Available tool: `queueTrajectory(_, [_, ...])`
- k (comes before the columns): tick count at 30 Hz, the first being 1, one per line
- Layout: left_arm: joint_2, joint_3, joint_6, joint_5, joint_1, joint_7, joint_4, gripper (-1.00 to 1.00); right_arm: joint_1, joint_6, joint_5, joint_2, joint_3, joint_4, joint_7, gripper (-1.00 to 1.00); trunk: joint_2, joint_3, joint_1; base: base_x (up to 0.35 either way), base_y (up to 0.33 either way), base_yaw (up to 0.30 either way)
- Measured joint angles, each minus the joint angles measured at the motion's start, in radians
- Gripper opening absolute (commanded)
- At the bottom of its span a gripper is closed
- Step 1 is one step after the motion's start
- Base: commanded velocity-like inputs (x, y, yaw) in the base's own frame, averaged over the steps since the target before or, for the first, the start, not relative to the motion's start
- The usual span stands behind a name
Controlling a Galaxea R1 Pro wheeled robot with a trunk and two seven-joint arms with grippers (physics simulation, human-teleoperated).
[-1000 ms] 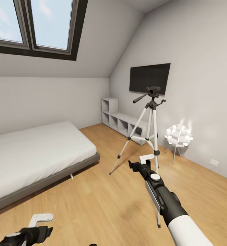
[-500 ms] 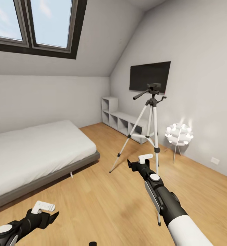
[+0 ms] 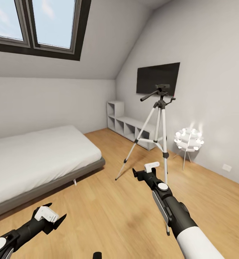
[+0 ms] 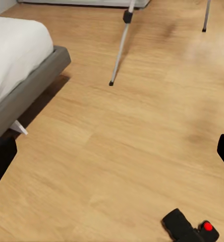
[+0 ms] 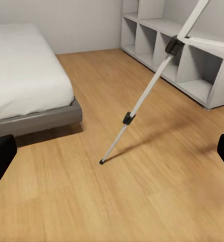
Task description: Attach the digital camera to the camera tripod in the bedroom.
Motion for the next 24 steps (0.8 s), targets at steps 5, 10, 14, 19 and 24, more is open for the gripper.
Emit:
queueTrajectory(5, [0.002,-0.015,-0.003,-0.022,0.000,-0.001,0.011,1.00,0.000,0.000,0.000,0.000,0.000,0.000,0.001,1.00,-0.035,-0.016,0.019,0.000,0.000,0.000])
queueTrajectory(10, [0.000,-0.056,-0.018,-0.147,0.000,-0.003,0.115,1.00,0.000,0.000,0.001,0.000,0.000,0.000,0.002,1.00,-0.070,-0.031,0.038,0.000,0.000,0.000])
queueTrajectory(14, [-0.003,-0.060,-0.060,-0.182,0.000,-0.003,0.129,1.00,0.000,0.000,0.002,0.000,0.001,0.001,-0.003,1.00,-0.098,-0.044,0.054,0.000,0.000,0.000])
queueTrajectory(19, [-0.003,-0.061,-0.078,-0.192,0.000,-0.002,0.116,1.00,0.000,0.003,0.005,0.000,0.028,0.007,-0.025,1.00,-0.133,-0.060,0.073,0.000,0.000,0.000])
queueTrajectory(24, [-0.002,-0.061,-0.082,-0.194,0.000,-0.002,0.110,1.00,0.000,0.003,0.010,0.001,0.087,0.038,-0.100,1.00,-0.168,-0.075,0.092,0.000,0.000,0.000])
